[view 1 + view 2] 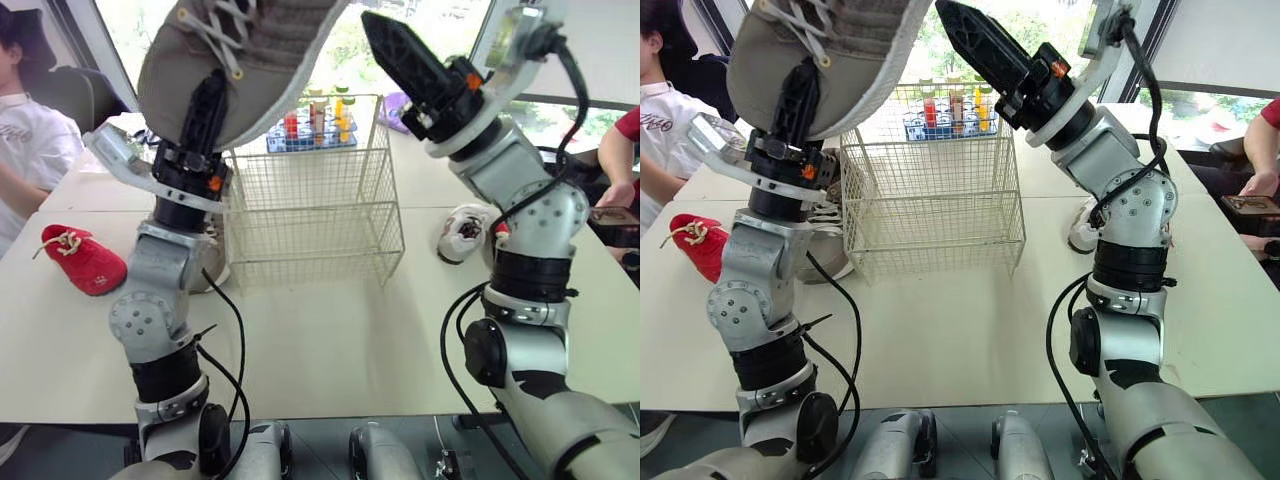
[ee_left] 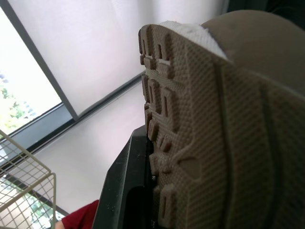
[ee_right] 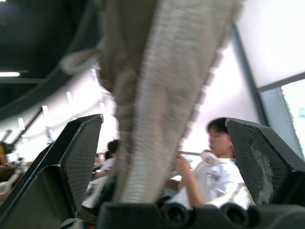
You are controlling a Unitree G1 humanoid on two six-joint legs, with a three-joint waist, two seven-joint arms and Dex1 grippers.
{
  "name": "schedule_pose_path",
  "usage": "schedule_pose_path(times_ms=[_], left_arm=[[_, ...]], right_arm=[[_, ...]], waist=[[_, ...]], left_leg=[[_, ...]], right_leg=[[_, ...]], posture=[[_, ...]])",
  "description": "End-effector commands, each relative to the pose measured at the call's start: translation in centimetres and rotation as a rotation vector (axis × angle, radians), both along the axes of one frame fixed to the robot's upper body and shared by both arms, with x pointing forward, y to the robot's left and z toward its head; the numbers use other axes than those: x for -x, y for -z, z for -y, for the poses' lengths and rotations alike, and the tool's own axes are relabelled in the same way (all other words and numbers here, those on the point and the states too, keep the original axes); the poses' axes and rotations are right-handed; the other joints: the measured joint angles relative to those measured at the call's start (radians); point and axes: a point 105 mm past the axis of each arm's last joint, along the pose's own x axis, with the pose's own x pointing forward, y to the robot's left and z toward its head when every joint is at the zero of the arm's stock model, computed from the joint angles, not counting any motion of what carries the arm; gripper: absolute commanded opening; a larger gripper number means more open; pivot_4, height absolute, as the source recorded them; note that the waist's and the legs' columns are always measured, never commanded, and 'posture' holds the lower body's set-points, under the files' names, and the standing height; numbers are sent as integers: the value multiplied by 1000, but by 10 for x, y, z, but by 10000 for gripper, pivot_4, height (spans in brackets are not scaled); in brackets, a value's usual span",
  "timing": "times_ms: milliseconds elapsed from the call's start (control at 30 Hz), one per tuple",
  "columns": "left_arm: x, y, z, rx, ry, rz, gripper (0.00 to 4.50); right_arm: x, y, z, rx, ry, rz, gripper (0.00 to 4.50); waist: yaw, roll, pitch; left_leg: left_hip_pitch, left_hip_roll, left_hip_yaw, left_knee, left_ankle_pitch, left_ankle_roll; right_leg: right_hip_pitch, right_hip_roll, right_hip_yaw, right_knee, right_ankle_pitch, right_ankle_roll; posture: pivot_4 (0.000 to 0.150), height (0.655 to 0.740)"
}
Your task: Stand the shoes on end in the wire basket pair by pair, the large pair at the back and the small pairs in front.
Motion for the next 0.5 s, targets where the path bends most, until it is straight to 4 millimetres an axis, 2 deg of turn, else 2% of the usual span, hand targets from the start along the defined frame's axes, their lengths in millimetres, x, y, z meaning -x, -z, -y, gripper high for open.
schedule_pose_path(times_ms=[33,200,500], left_arm=[[16,-14,3,2,21,83,6910],[18,-13,7,-9,50,83,6910],[5,11,18,-42,71,1,6910]], right_arm=[[4,-4,1,16,21,51,44697],[-5,-9,6,-31,48,14,44697],[23,-30,-12,-76,-146,59,44697]], waist=[[0,0,0],[1,0,0],[-1,0,0]], left_leg=[[0,0,0,0,0,0],[0,0,0,0,0,0],[0,0,0,-1,0,0]], right_leg=[[0,0,0,0,0,0],[0,0,0,0,0,0],[0,0,0,0,0,0]], posture=[[1500,7351],[1500,7351],[1500,7351]])
